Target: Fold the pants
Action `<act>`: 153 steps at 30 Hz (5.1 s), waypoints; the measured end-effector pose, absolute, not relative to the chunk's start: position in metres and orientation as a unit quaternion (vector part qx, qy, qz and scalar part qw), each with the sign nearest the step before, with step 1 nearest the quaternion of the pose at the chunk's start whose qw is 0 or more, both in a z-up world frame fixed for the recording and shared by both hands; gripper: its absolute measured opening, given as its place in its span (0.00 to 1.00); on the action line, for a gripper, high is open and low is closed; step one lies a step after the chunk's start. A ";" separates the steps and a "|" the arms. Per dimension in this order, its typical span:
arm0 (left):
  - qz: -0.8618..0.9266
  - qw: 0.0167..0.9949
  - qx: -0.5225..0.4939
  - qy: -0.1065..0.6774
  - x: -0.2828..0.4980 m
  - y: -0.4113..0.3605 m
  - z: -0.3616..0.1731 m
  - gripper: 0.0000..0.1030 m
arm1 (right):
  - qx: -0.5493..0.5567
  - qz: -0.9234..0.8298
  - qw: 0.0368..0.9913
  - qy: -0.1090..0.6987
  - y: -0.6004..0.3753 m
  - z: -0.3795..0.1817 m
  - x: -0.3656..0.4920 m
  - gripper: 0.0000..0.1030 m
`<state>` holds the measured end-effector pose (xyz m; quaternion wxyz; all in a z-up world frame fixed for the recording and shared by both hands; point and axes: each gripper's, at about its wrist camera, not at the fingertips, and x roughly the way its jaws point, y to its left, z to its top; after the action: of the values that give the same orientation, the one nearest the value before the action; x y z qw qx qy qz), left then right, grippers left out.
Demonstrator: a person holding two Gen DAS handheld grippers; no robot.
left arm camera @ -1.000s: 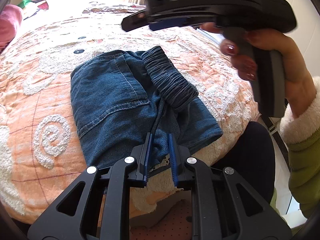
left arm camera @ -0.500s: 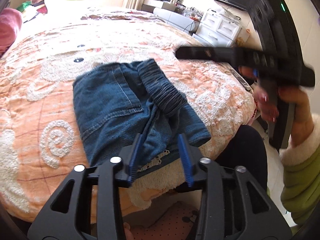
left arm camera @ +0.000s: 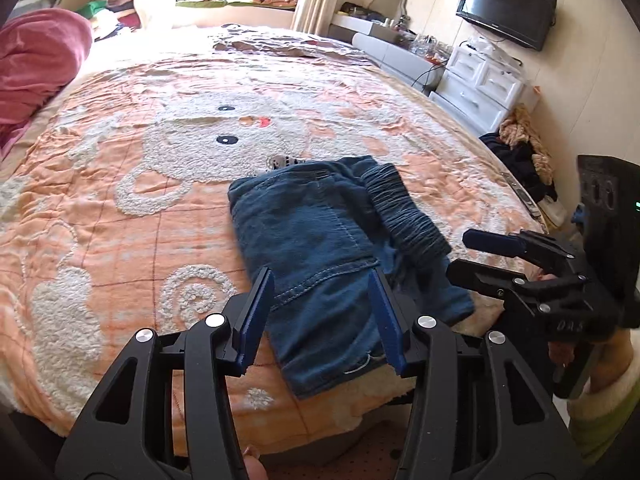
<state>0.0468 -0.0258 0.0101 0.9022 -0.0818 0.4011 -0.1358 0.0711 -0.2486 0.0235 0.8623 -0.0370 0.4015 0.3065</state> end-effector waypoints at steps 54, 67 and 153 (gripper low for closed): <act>-0.087 0.889 -0.103 0.438 0.092 -0.025 -0.035 0.75 | 0.129 0.247 0.838 0.469 -0.290 -0.029 0.145 0.72; -0.104 0.888 -0.110 0.434 0.094 -0.042 -0.033 0.33 | 0.132 0.283 0.845 0.435 -0.273 -0.029 0.141 0.26; 0.005 0.927 -0.100 0.362 0.097 0.051 0.023 0.89 | 0.048 0.261 0.887 0.377 -0.200 0.026 0.166 0.94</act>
<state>0.0966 0.0511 0.0230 0.9270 -0.0999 0.3615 0.0051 0.1655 -0.1997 0.0260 0.8874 0.0477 0.3772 0.2608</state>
